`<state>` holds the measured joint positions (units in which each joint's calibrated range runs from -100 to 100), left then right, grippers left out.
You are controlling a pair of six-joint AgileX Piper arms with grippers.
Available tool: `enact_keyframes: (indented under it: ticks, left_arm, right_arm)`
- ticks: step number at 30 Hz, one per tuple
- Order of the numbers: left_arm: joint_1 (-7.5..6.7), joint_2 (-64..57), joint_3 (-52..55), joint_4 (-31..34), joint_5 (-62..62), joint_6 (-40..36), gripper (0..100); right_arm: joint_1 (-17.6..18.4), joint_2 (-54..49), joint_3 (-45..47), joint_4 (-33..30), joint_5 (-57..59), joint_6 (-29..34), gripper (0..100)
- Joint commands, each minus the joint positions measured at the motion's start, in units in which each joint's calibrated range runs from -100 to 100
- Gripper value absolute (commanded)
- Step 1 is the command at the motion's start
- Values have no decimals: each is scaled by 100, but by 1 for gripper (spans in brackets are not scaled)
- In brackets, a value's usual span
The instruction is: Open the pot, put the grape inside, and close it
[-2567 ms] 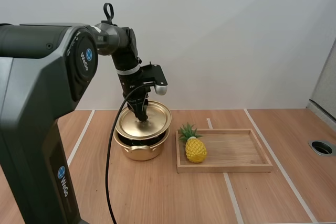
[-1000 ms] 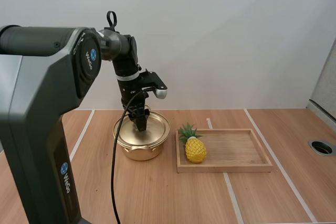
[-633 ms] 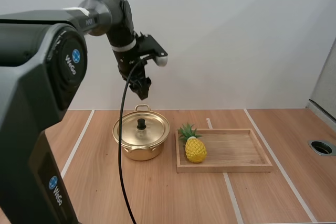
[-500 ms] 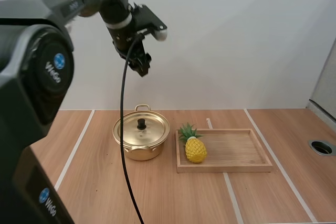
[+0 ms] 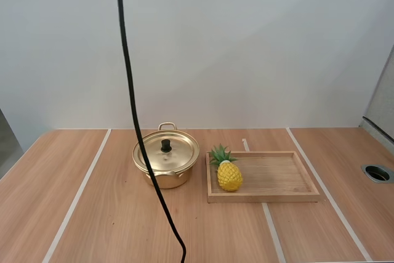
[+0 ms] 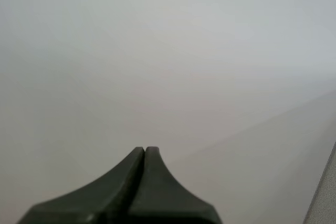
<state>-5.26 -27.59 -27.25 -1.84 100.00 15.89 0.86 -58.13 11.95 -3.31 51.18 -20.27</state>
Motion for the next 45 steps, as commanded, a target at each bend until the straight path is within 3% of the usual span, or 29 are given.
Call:
enact_keyframes:
  ticks: [1, 3, 5, 11, 15, 24, 29, 36, 45]
  left_arm:
    - [8, -418, -194, 321, 0, -411, 80]
    - [8, -722, -266, 449, 0, -473, 45]
    - [8, -1041, -278, 464, 0, -473, 0]
    - [8, -1787, -278, 464, -173, -1105, 0]
    - [8, -2309, -70, 473, -707, -1602, 0]
    - [8, -3826, 1386, 1500, -2686, -3335, 0]
    - [8, -4450, 2070, 1538, -2797, -3347, 0]
    - [150, -5332, 2942, 1552, -3222, -3438, 0]
    - [150, -6281, 5118, 1605, -5062, -3438, 0]
  right_arm:
    - [-20, -73, -82, 1, -31, 10, 0]
    - [-20, -73, -82, 1, -31, 10, 0]
    - [-20, -73, -82, 1, -31, 10, 0]
    - [-20, -166, -82, -25, 259, 19, 0]
    - [-20, -474, -82, -49, 24, 597, 0]
    - [-20, -1514, -69, -49, -96, 890, 0]
    - [-20, -2111, -40, -49, -79, 1141, 0]
    - [-20, -3074, 812, -64, -368, 1171, 0]
    - [-20, -3682, 2099, -298, -1020, 1374, 0]
